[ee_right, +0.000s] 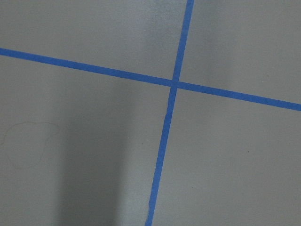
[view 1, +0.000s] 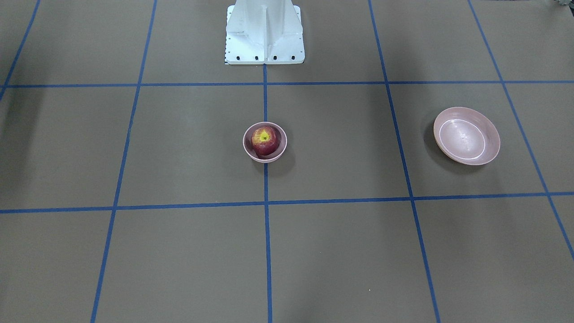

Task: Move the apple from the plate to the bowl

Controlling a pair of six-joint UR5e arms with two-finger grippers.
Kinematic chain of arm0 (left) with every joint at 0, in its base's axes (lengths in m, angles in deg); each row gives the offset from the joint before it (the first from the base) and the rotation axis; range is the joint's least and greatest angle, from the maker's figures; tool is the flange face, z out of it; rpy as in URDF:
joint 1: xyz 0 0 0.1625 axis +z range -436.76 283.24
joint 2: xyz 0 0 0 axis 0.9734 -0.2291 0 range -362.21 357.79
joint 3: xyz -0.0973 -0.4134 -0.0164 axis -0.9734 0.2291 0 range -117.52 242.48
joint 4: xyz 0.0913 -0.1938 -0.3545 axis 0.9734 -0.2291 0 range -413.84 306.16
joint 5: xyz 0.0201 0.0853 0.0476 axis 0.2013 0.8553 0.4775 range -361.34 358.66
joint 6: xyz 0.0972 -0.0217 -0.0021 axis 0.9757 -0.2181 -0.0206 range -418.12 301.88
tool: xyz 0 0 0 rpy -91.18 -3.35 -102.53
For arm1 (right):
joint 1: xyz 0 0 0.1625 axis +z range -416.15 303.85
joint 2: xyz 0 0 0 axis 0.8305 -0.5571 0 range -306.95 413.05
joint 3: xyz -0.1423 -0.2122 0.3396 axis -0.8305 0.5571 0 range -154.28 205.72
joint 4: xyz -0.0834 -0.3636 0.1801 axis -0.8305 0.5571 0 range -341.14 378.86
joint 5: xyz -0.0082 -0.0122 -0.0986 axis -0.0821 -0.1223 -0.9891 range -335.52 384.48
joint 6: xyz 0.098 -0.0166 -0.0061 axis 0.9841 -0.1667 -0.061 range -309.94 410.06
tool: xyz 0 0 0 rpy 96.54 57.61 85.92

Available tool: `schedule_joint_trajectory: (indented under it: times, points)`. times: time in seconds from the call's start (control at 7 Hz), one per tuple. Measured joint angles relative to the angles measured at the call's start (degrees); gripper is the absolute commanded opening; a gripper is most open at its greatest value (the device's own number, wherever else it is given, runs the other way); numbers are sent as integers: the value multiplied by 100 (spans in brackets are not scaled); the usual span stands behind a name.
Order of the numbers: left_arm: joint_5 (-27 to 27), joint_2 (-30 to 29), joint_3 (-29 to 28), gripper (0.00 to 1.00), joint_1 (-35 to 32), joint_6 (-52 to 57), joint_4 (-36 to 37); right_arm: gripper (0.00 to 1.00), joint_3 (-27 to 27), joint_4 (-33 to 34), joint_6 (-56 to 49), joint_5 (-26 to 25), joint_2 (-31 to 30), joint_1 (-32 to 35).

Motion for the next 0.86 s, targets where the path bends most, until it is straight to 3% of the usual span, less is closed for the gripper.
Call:
schedule_joint_trajectory:
  times: [0.86]
  points:
    - [1,0,-95,98,13,30,-8,100,10,0,4,-6,0,-1]
